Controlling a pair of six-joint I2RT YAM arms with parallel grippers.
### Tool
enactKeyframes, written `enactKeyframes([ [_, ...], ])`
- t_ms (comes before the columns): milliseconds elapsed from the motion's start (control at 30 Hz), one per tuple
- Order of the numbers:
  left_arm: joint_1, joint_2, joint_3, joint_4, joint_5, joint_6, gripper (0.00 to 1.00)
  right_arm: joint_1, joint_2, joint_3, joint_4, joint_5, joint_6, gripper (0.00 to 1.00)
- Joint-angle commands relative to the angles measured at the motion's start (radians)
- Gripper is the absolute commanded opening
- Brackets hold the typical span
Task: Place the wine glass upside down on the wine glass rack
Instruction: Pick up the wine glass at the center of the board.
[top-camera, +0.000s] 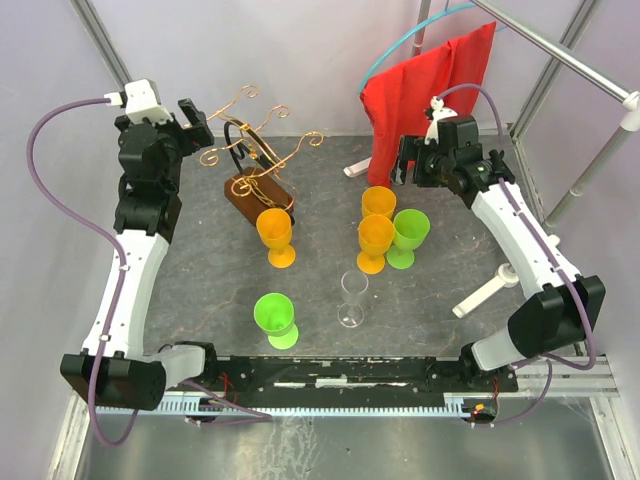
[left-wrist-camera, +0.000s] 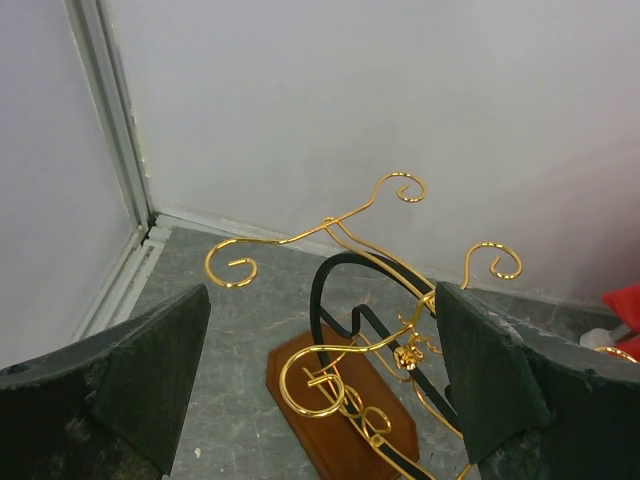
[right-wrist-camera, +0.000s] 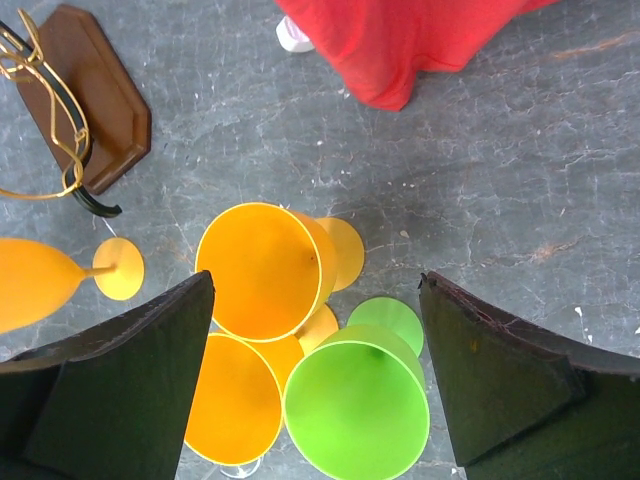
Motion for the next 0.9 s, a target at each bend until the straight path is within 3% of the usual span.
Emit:
enactKeyframes([
  [0,0.002,-0.046,-0.008,0.056,0.080,0.003,0.99,0.013,0.002,0.043,-0.001,0.038,-0.031,0.91],
  [267,0.001,-0.122,-0.104,0.193,0.161,-0.046,0.99,0.023,0.052,0.060,-0.034,0.074,-0.048,0.89],
  [600,0.001,-0.097,-0.066,0.110,0.197,-0.054,0.99,0.050,0.137,0.064,-0.025,0.089,-0.070,0.82],
  [867,0.000,-0.094,-0.083,0.080,0.186,-0.082,0.99,0.074,0.209,0.067,-0.018,0.091,-0.085,0.68],
])
